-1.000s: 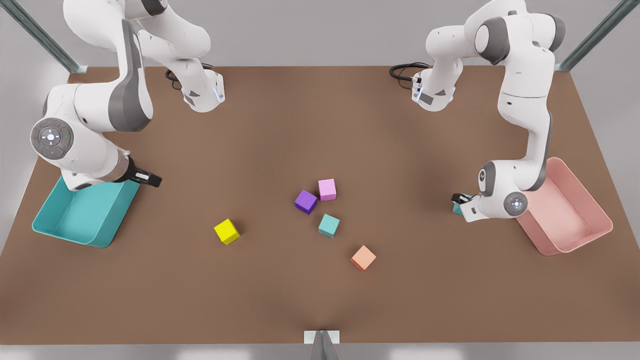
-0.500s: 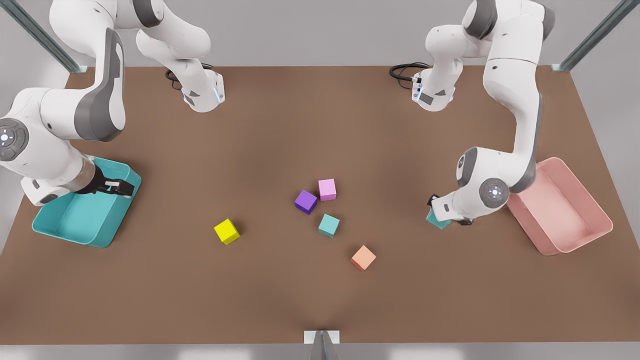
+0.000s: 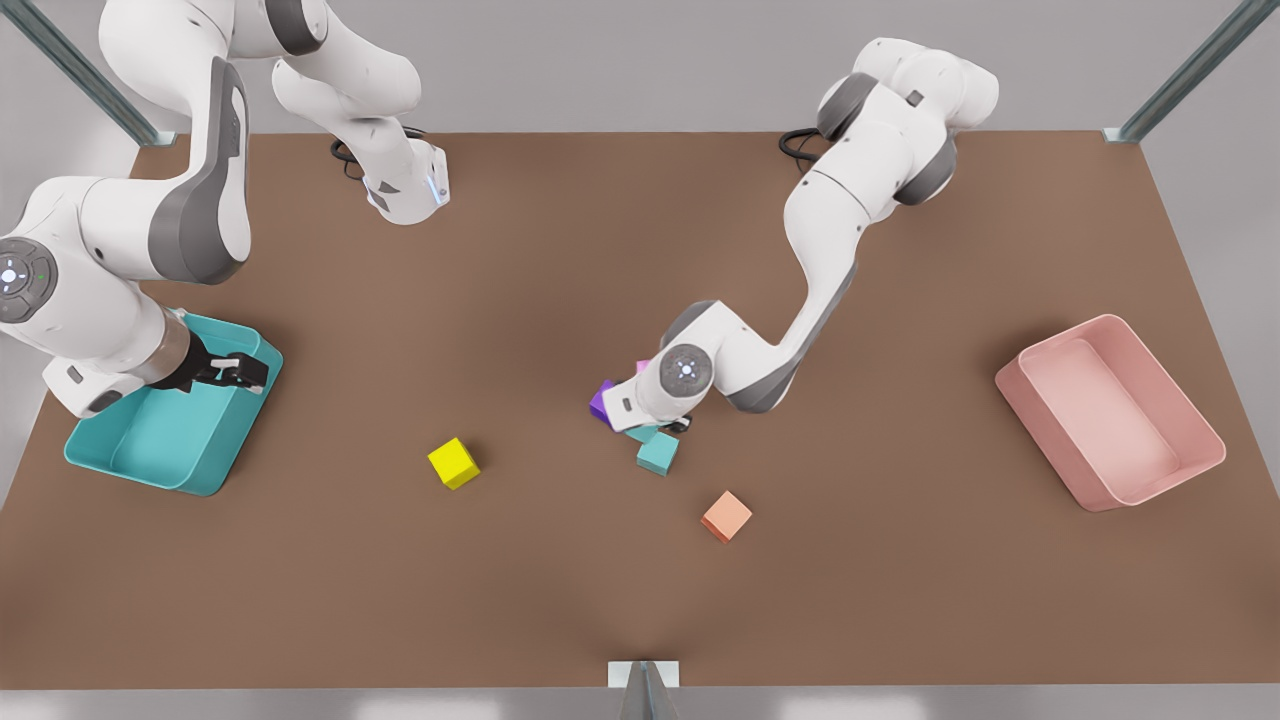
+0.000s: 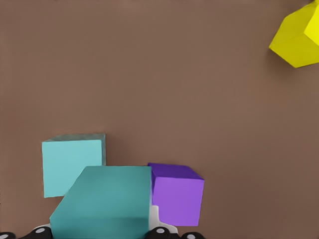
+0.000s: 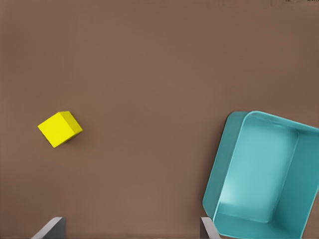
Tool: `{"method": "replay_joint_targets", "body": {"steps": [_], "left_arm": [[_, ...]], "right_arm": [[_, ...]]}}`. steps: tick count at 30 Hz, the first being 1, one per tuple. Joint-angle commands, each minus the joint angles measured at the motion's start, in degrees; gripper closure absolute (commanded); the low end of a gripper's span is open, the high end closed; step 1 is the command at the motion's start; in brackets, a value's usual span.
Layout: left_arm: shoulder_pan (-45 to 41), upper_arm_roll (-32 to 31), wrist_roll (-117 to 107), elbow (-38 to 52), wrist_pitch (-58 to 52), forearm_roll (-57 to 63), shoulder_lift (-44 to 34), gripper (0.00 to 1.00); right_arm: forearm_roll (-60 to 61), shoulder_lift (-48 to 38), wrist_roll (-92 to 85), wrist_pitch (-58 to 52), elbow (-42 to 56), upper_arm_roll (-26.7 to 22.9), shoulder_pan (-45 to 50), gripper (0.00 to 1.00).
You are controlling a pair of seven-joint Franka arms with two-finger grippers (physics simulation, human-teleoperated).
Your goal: Stack the two blue cubes on top of each other
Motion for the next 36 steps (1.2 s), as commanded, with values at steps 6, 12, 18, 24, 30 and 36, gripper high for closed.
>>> {"method": "replay_joint_targets", "body": {"steps": [6,12,18,24,30,36], "left_arm": [[0.95,0.27,-32.66,0.56,2.09,-0.18,0.27,0.31],[1.48,0.53,-32.74,0.12,1.48,1.76,0.36,0.31],[1.92,0.53,-32.74,-0.41,0.78,1.76,0.45,0.30],[1.92,0.53,-32.74,-0.41,0.86,1.84,1.15,0.00],[2.01,-0.17,-32.22,2.22,-26.26,1.67,-10.97,0.00],[17.38,0.79,2.10,-10.60,-37.09,6.42,-31.05,0.00]], "right_arm": [[0.19,0.81,-5.39,-0.40,0.64,-0.01,0.00,0.00],[-0.42,1.69,-5.48,-0.40,1.08,0.08,0.18,0.00],[0.19,1.60,-5.39,-0.40,1.43,0.08,0.09,0.00],[-0.25,1.69,-5.48,-0.31,1.52,0.08,0.09,0.00],[0.02,1.95,-5.48,-0.31,1.52,0.08,0.09,0.00],[0.10,1.95,-5.39,-0.31,1.52,0.08,0.09,0.00]]}}
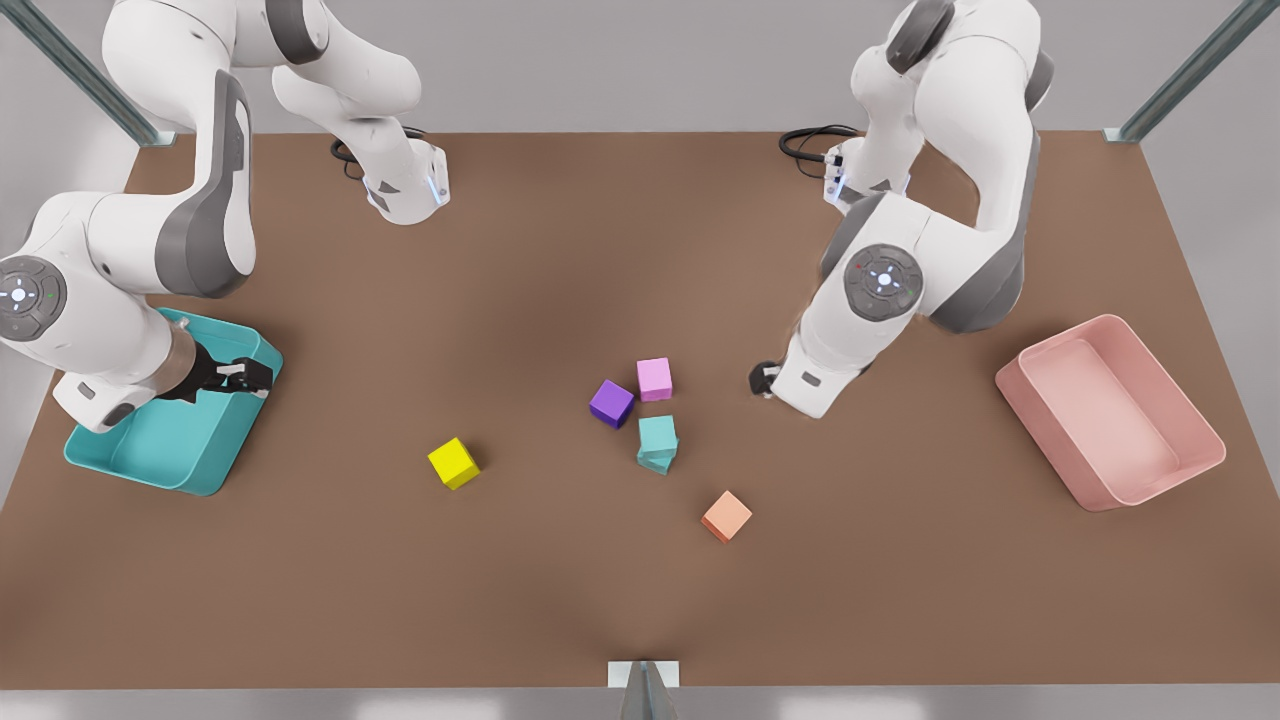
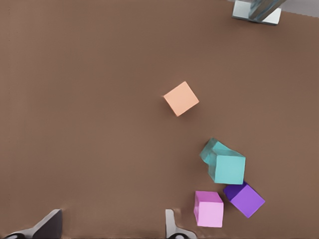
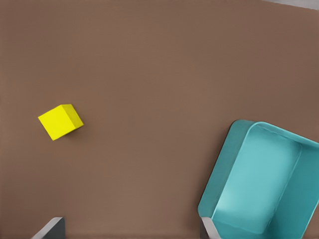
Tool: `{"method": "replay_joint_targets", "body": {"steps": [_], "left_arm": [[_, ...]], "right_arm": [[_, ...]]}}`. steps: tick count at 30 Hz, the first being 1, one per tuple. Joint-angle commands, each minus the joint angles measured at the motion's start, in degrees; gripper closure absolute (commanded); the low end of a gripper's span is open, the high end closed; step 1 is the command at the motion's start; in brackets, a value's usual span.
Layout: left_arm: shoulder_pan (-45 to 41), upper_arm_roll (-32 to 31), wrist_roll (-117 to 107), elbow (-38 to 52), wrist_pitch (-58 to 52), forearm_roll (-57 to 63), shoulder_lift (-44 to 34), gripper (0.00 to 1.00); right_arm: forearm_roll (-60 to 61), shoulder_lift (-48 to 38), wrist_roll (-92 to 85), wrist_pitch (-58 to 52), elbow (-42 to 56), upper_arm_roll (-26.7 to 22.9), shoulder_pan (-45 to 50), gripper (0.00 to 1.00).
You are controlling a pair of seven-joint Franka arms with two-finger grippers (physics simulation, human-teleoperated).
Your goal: Stack the two blue cubes on top of each other
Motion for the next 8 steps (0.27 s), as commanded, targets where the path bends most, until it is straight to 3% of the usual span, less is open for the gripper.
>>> {"method": "replay_joint_targets", "body": {"steps": [1,3,8], "left_arm": [[1.14,3.71,33.65,-15.21,0.36,0.37,-10.61,0.00],[1.22,3.97,33.83,-5.54,-13.88,-3.15,-9.55,0.00],[1.22,5.64,33.74,-3.43,-16.79,-3.33,-8.59,0.00]], "right_arm": [[0.10,-0.07,-0.68,-0.02,0.03,-0.01,0.00,0.00],[0.19,-0.07,-0.68,-0.02,0.03,-0.01,0.00,0.00],[0.36,0.37,-0.68,-0.11,0.29,-0.01,-0.09,0.00]]}}
